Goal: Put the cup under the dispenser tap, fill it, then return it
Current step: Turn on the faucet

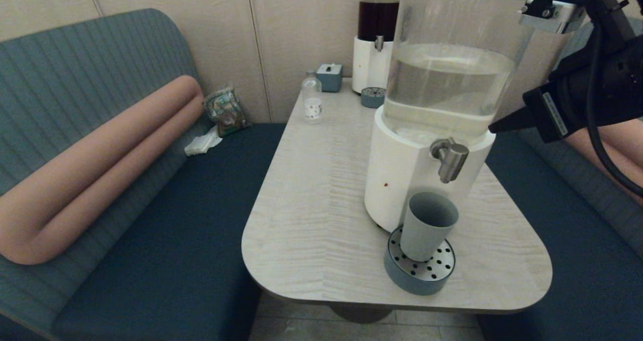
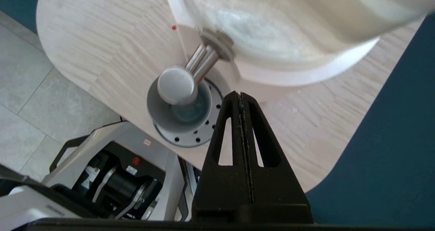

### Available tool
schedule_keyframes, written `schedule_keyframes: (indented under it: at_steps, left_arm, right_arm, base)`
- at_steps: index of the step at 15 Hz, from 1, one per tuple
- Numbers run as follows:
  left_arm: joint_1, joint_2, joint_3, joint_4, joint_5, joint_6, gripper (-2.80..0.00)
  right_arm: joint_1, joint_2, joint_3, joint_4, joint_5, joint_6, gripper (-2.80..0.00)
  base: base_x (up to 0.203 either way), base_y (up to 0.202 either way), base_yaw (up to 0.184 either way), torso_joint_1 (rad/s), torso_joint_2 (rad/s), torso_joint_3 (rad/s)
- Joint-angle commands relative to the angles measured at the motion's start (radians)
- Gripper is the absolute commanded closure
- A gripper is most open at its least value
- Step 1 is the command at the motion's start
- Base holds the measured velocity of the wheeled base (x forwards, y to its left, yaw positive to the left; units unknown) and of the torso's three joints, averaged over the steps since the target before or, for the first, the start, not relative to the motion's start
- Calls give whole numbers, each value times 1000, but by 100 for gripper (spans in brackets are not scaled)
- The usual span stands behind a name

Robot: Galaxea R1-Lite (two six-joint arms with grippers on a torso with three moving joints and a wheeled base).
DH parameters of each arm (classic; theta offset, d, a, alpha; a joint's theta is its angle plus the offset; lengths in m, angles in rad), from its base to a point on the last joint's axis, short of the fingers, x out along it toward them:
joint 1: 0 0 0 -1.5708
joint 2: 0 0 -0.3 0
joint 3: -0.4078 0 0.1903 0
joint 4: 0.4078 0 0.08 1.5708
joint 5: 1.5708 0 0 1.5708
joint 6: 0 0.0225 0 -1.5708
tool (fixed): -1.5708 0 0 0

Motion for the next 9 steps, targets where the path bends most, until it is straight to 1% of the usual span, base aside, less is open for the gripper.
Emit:
schedule_keyframes:
  at_steps: [1,5,9]
  left_arm:
    - [1,0,1,0,0,-1,0]
    - [1,1,0,0,0,-1,0]
    - [0,2,1,0,0,-1,0]
  right_arm:
    - [2,20,0,-2,0,-1,0]
    - [2,63,0,-33,-2,3,0]
    - [2,92,0,-35,1,7,0]
  base:
    - [0,0,0,0,0,0]
    - [0,0,0,0,0,0]
    - [0,0,0,0,0,0]
